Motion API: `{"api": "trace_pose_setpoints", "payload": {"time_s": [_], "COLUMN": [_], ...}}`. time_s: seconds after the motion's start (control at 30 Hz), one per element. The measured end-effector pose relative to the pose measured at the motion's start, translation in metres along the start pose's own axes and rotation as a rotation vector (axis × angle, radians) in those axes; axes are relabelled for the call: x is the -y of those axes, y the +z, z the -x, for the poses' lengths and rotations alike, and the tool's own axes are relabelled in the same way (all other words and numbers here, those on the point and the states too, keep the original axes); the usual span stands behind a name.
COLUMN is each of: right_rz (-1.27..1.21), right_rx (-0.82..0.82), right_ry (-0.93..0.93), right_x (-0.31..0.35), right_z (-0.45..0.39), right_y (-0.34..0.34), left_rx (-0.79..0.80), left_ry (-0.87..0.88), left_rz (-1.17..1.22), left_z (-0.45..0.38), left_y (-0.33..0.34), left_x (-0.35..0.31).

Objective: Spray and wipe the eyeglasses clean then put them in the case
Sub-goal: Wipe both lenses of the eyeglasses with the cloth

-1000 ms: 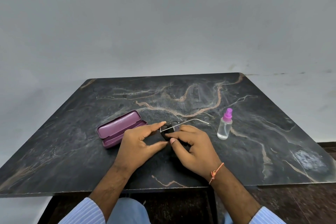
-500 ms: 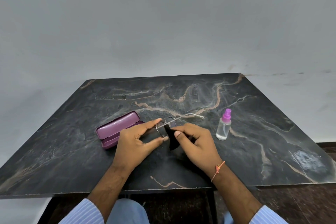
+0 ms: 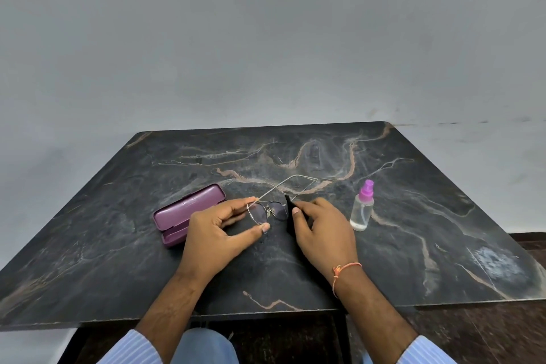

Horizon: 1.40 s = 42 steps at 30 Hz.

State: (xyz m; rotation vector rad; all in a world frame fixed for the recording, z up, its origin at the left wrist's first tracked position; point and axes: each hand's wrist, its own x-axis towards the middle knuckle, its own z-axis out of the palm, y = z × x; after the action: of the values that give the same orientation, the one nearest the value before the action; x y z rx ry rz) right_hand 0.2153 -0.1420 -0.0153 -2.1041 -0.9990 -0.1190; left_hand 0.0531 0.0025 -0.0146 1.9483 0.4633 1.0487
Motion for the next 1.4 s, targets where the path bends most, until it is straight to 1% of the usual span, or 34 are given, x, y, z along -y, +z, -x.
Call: {"api": "trace_pose_setpoints", "payload": {"time_s": [0.1, 0.23, 0.33, 0.47, 0.6, 0.7, 0.9, 1.07, 1.1, 1.17, 1.23, 1.27, 1.4], "right_rz": [0.105, 0.012, 0.038, 0.081, -0.059, -0.035, 0.033, -0.146, -0.141, -0.025, 0.059, 0.060, -0.071], "right_rx": [0.097, 0.155, 0.177, 0.151, 0.153, 0.162, 0.141, 0.124, 0.143, 0.175, 0.166, 0.155, 0.147], "right_ry": [-0.015, -0.019, -0.019, 0.017, 0.023, -0.004, 0.049, 0.066, 0.054, 0.016, 0.009, 0.023, 0.050], "right_x": [0.0014, 0.0035, 0.0043, 0.0024, 0.0019, 0.0050, 0.0031, 0.0021, 0.0027, 0.0039, 0.0041, 0.0031, 0.0005], "right_z": [-0.0008, -0.0016, -0.0041, -0.0056, -0.0046, -0.0051, -0.0050, -0.0039, -0.0039, -0.0044, -0.0054, -0.0058, -0.0064], "right_y": [0.0028, 0.0001, 0.0011, 0.0059, 0.0030, 0.0028, 0.0047, 0.0016, 0.0012, 0.0020, 0.0043, 0.0054, 0.0029], "left_rx": [0.023, 0.031, 0.050, 0.047, 0.058, 0.078, 0.052, 0.066, 0.072, 0.078, 0.074, 0.073, 0.088], "left_ry": [-0.002, -0.017, -0.020, -0.013, -0.008, 0.009, 0.028, 0.038, 0.042, 0.048, 0.045, 0.045, 0.051], "left_rz": [-0.015, -0.001, 0.002, -0.006, -0.009, -0.030, -0.040, -0.029, -0.030, -0.033, -0.032, -0.034, -0.032], "left_z": [-0.0005, -0.0009, -0.0006, -0.0003, 0.0006, 0.0001, 0.0011, 0.0011, 0.0008, 0.0003, 0.0004, 0.0006, 0.0009], "left_y": [0.0008, 0.0007, 0.0003, -0.0001, 0.0001, -0.0003, -0.0005, -0.0003, -0.0001, -0.0002, -0.0005, -0.0007, -0.0003], "left_x": [-0.0005, 0.0003, -0.0007, -0.0012, -0.0013, -0.0020, -0.0019, -0.0016, -0.0017, -0.0017, -0.0014, -0.0013, -0.0014]}}
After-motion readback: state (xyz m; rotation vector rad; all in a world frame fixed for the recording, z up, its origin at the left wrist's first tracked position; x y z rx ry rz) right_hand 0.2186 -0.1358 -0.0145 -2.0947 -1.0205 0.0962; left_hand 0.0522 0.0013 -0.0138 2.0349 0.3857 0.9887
